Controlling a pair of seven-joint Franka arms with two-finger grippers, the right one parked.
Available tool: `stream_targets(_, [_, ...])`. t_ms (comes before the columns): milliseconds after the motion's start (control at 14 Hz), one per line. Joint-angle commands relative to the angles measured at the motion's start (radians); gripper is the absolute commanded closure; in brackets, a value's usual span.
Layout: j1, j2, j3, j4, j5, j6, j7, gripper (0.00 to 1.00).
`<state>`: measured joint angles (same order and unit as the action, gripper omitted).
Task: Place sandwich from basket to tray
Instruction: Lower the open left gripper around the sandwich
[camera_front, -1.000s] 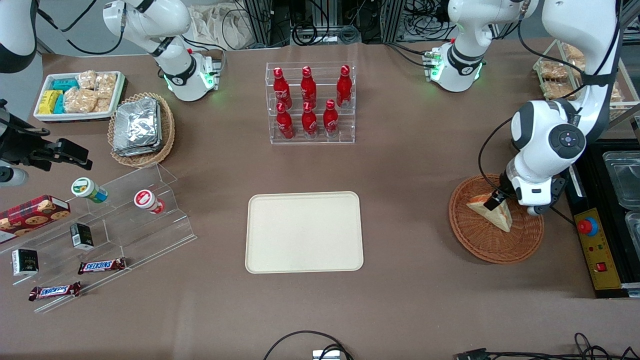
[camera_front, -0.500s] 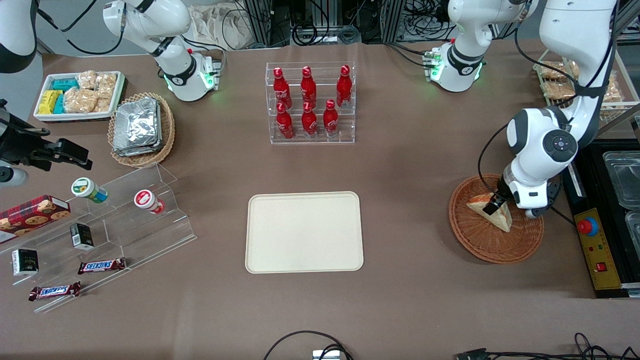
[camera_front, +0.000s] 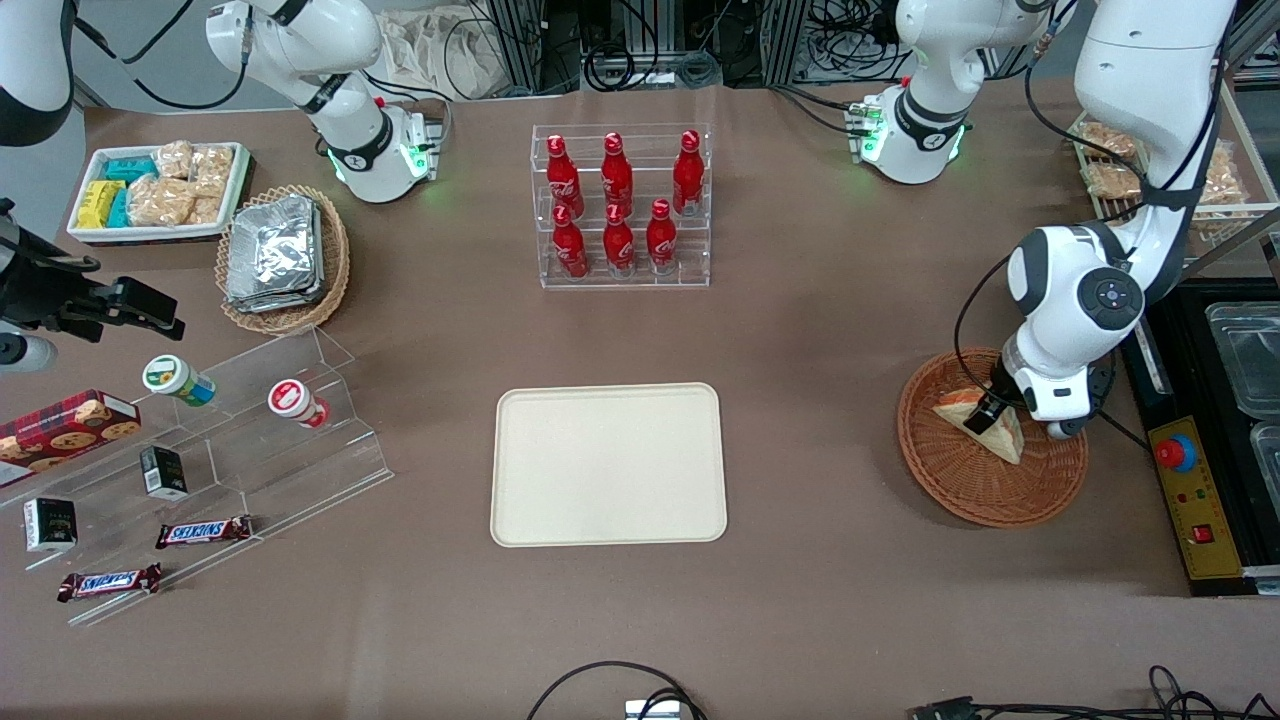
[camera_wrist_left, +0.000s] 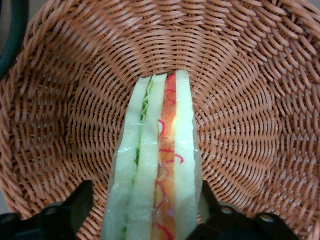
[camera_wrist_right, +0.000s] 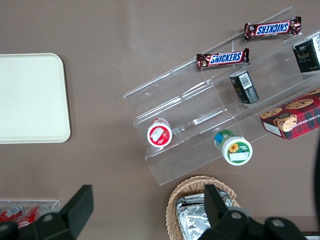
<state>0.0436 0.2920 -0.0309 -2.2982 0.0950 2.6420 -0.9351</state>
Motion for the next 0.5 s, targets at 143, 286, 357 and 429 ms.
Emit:
stream_targets(143, [-0.004, 0.009, -0.001, -0.003, 0.020, 0.033, -0.073, 0.97])
stream_targets(286, [-0.004, -0.007, -0.001, -0.001, 0.026, 0.032, -0.068, 1.00])
stream_targets(357, [-0.004, -0.019, -0.001, -0.001, 0.037, 0.029, -0.065, 1.00])
stream_targets(429, [-0.004, -0.033, -0.001, 0.000, 0.040, 0.023, -0.060, 1.00])
